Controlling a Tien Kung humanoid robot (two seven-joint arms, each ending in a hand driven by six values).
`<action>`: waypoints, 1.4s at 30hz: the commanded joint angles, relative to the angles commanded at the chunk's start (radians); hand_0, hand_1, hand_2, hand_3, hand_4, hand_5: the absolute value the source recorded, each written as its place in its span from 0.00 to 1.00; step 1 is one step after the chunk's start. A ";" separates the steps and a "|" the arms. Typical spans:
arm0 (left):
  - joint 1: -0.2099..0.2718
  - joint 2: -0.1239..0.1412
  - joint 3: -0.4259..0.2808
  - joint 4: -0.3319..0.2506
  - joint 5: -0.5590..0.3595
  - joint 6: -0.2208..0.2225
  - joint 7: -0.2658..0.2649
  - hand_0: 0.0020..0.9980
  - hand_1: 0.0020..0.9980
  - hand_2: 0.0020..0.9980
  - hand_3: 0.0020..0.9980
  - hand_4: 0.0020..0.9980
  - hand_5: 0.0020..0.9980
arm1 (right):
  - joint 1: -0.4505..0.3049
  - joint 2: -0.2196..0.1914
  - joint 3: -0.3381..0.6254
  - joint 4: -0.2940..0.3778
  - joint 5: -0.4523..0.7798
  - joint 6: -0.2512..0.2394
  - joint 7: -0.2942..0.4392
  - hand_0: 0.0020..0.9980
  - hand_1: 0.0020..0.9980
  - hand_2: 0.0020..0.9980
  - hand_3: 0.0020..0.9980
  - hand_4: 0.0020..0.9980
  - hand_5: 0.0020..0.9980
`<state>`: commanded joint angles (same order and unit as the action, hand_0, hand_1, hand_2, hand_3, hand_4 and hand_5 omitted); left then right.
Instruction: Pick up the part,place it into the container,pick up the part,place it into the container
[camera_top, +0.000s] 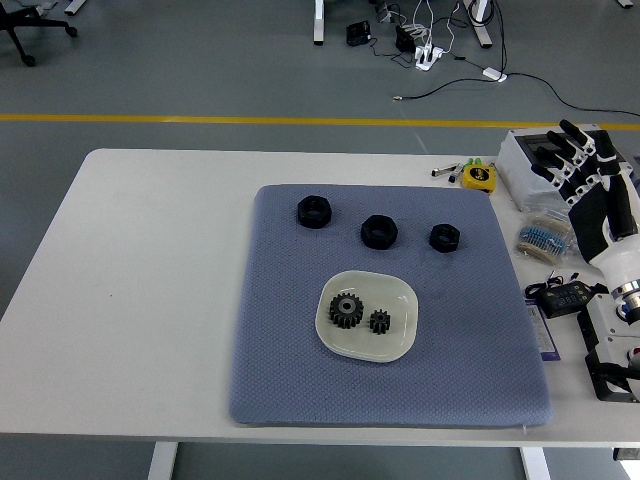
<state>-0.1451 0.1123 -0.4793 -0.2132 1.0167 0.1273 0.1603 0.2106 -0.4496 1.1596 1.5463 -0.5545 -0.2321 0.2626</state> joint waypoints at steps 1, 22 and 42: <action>0.002 -0.003 -0.006 0.003 0.006 0.002 0.000 0.70 0.67 0.67 0.58 0.67 0.62 | -0.003 0.000 0.003 0.000 0.000 0.004 -0.005 0.85 0.86 0.88 0.88 1.00 0.89; 0.057 -0.036 -0.273 0.033 0.276 0.007 0.039 0.70 0.67 0.66 0.58 0.67 0.63 | -0.133 -0.004 0.138 0.051 -0.046 0.030 -0.054 0.84 0.85 0.88 0.89 1.00 0.92; 0.088 0.005 0.013 0.033 -0.092 0.056 -0.043 0.73 0.71 0.66 0.58 0.66 0.62 | -0.300 -0.013 0.228 0.127 -0.194 0.079 -0.134 0.80 0.82 0.84 0.88 1.00 0.94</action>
<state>-0.0576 0.1168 -0.4665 -0.1800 0.9250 0.1829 0.1170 -0.0893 -0.4623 1.3881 1.6734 -0.7481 -0.1527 0.1287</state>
